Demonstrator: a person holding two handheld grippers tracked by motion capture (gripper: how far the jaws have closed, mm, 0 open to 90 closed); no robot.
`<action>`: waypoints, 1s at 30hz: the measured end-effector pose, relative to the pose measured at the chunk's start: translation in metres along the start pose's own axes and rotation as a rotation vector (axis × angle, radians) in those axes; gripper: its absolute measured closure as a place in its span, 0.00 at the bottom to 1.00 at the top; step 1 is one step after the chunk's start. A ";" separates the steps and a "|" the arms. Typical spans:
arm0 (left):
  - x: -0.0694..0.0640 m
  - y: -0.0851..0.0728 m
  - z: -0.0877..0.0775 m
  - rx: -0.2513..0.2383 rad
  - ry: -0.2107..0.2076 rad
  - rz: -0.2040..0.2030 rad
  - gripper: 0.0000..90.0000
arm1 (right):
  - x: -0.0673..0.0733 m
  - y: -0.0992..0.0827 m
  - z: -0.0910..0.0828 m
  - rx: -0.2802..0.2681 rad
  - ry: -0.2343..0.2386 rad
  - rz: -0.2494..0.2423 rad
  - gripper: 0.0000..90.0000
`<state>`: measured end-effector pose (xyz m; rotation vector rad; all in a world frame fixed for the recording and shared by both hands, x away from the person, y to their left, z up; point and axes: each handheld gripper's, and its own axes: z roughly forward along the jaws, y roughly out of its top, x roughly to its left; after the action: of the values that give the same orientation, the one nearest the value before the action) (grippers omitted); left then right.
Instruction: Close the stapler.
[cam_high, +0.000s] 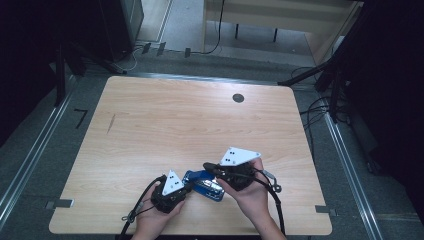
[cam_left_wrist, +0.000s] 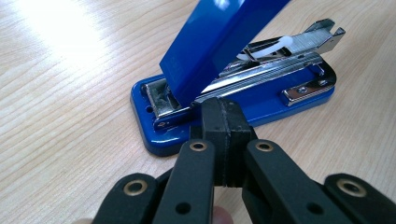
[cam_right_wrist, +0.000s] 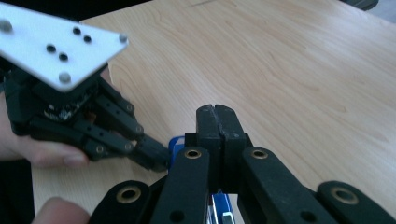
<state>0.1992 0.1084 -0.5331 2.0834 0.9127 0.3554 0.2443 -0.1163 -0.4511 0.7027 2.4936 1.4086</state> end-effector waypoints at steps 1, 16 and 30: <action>0.000 0.000 0.000 0.002 0.000 0.001 1.00 | -0.001 -0.003 -0.001 0.000 0.001 0.004 1.00; -0.006 0.001 0.002 0.001 0.011 0.029 1.00 | -0.004 -0.041 -0.011 0.029 -0.003 0.047 1.00; -0.014 0.002 0.006 0.011 -0.004 0.039 1.00 | 0.002 -0.066 -0.023 0.020 -0.026 0.071 1.00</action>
<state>0.1934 0.0941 -0.5340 2.1133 0.8741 0.3673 0.2136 -0.1619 -0.4947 0.8159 2.4896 1.3900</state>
